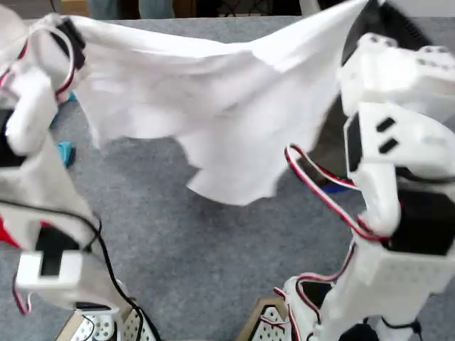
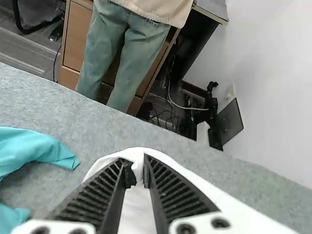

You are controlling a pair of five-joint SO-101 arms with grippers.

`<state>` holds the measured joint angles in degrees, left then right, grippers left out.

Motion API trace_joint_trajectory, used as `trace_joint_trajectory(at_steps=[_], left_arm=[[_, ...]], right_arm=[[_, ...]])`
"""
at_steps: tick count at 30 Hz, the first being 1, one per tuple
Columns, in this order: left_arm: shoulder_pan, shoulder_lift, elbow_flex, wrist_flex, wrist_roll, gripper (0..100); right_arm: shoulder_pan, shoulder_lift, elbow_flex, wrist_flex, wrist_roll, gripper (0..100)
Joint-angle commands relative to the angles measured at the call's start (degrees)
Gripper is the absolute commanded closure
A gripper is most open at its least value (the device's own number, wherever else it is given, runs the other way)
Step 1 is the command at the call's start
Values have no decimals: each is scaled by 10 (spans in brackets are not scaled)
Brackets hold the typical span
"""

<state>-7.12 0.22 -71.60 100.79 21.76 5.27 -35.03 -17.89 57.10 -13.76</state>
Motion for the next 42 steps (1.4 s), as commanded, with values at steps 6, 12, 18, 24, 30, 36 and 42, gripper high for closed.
trace_joint_trajectory(at_steps=[6, 12, 18, 24, 30, 36, 42], left_arm=[[-46, -269, 268, 1, -43, 971], [-102, -418, 380, 1, -73, 971], [-102, -558, 502, 1, -80, 971], [-102, -635, 720, -28, -80, 971], [-102, -631, 990, -310, -76, 971], [-104, -528, 1179, -695, -80, 971], [-104, -277, 1082, -895, -80, 971]], right_arm=[[-8, -17, -142, -37, -11, 985], [-18, -17, -287, 105, -11, 985], [-88, -16, -399, 278, 6, 985], [-125, 1, -357, 354, 6, 985], [-146, 66, -149, 256, 6, 985], [-145, 160, 59, -51, 7, 985], [-144, 303, 95, -291, 10, 985]])
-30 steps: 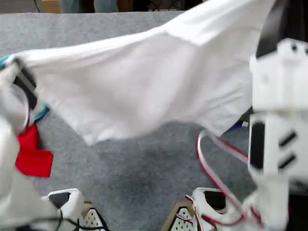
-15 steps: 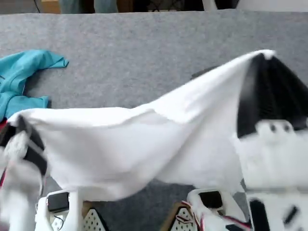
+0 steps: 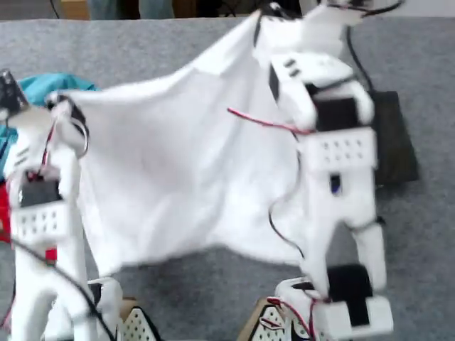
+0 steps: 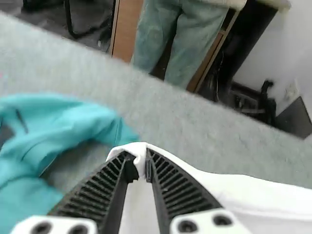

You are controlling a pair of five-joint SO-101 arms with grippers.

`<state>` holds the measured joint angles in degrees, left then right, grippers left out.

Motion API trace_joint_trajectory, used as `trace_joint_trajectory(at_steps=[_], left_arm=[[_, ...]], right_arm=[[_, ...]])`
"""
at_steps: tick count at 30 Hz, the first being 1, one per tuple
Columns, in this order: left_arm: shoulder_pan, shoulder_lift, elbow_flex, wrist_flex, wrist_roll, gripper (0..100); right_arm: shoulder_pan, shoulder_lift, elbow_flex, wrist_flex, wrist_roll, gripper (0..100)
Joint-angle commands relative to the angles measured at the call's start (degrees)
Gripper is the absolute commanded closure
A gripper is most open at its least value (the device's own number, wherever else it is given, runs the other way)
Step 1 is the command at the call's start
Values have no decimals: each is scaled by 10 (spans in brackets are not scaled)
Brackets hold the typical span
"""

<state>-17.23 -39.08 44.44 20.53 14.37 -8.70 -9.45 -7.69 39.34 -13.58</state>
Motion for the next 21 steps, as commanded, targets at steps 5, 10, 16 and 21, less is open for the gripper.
trace_joint_trajectory(at_steps=[5, 10, 16, 21], left_arm=[[-2, 359, -319, -65, -6, 971], [-5, 527, -538, 79, -6, 971], [-2, 616, -701, 273, -6, 971], [-2, 621, -735, 411, -7, 971]], right_arm=[[-4, 194, -131, -149, 7, 985], [-3, 332, -305, -79, 8, 985], [-3, 422, -513, 190, 9, 985], [-3, 464, -637, 392, 9, 985]])
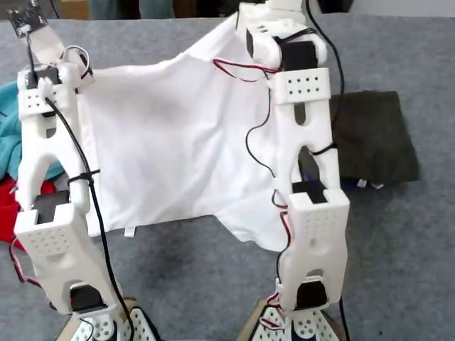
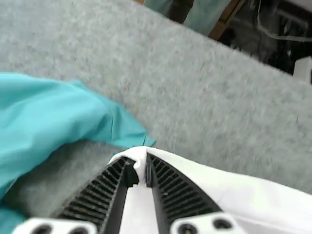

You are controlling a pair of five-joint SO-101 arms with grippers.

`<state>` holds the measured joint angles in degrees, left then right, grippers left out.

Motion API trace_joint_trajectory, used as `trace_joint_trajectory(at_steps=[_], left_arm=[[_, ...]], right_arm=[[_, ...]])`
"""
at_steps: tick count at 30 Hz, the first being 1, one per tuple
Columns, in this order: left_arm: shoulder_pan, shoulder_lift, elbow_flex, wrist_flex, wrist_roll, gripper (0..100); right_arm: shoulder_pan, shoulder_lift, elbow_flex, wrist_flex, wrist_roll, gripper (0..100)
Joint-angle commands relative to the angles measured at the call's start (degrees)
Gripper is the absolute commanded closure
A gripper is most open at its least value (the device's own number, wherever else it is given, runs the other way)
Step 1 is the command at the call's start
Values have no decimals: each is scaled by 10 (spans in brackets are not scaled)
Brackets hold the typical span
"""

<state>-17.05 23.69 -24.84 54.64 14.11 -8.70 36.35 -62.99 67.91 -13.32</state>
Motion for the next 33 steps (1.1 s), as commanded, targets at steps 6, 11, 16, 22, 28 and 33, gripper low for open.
trace_joint_trajectory(at_steps=[6, 11, 16, 22, 28, 33], left_arm=[[8, 3, -23, 243, -46, 971], [53, -1, 93, 277, -99, 971], [51, -30, 231, 243, -101, 971], [41, -142, 379, 197, -124, 971], [40, -289, 483, 183, -166, 971], [14, -333, 547, 130, -166, 971]], right_arm=[[-6, 41, -154, 308, 34, 985], [8, 26, -91, 334, 41, 985], [6, -95, 130, 333, 64, 985], [21, -267, 415, 329, 80, 985], [58, -411, 563, 329, 122, 985], [119, -518, 677, 330, 178, 985]])
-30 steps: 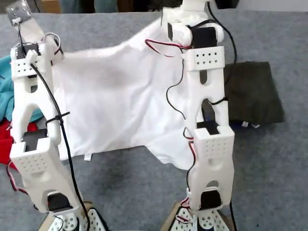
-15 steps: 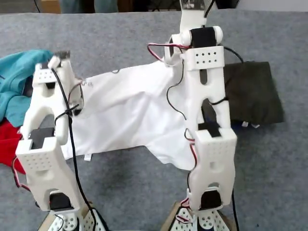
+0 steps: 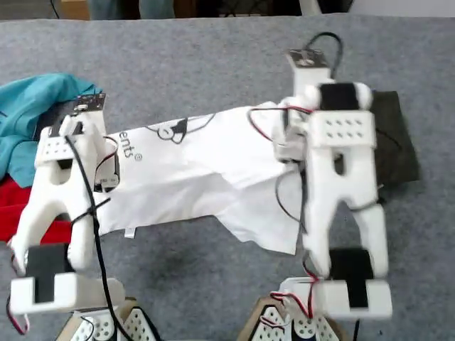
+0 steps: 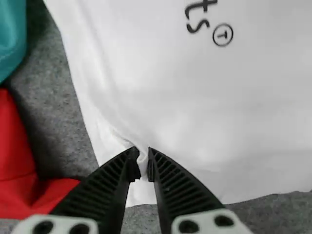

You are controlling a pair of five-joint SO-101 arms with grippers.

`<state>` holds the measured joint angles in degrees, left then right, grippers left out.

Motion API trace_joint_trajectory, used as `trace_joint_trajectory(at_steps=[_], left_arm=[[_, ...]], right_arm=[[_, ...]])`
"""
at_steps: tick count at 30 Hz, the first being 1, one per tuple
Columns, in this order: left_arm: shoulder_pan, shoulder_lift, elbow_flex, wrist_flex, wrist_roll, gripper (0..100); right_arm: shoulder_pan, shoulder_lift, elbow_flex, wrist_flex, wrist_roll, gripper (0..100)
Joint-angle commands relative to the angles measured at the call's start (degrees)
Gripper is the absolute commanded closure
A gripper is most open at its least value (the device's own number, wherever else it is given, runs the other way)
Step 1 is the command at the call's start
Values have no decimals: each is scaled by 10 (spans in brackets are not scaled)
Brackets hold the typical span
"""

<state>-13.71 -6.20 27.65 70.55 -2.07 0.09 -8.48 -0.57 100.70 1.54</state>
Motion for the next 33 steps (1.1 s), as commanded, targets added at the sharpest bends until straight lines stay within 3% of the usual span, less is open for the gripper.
trace_joint_trajectory(at_steps=[1, 8, 14, 27, 33], left_arm=[[-29, -34, 35, -38, -5, 971], [-31, -34, 113, -91, -38, 971], [-36, -36, 128, -95, -40, 971], [-37, -40, 47, 67, -93, 971], [-40, -34, 44, 49, -91, 971]], right_arm=[[35, -90, 84, 2, 43, 985], [41, -187, 294, -60, 73, 985], [42, -196, 380, -113, 73, 985], [42, -167, 434, -186, 72, 985], [42, -145, 436, -209, 72, 985]])
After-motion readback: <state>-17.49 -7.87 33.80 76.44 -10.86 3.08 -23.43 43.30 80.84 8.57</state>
